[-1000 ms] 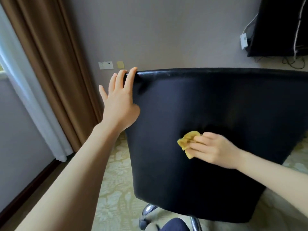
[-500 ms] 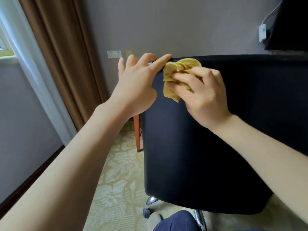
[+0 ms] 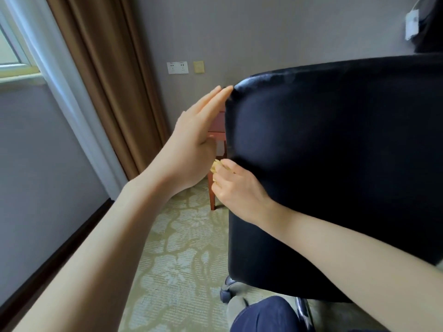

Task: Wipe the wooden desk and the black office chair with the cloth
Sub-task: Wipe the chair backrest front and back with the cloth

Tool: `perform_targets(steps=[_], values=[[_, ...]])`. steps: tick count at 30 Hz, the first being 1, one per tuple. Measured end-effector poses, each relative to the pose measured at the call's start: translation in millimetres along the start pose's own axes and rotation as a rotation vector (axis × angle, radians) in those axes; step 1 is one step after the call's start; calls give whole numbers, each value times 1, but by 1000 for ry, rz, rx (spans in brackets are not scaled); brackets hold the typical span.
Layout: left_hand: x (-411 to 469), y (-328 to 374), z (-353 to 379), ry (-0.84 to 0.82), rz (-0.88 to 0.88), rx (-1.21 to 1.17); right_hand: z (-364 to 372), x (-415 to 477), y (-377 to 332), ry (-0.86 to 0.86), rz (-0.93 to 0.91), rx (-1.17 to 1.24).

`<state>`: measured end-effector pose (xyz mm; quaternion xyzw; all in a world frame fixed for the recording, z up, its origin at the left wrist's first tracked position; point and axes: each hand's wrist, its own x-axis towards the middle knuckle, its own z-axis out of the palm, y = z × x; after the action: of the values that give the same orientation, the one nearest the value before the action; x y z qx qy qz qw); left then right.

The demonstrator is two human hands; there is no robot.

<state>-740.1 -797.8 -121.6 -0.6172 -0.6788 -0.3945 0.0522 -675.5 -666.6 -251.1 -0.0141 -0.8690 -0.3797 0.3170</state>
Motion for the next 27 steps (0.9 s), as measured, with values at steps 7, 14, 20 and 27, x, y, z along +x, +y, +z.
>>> perform_targets(steps=[7, 14, 20, 27], values=[[-5, -13, 11, -137, -143, -163, 21, -36, -34, -358, -125, 81], [-11, -11, 14, -171, -203, -424, 6, -81, -3, -251, -300, 34], [-13, -3, 13, -142, -207, -456, -42, -64, 48, 208, -19, 158], [-13, -1, 13, -113, -179, -494, -105, 0, 96, 563, 224, 100]])
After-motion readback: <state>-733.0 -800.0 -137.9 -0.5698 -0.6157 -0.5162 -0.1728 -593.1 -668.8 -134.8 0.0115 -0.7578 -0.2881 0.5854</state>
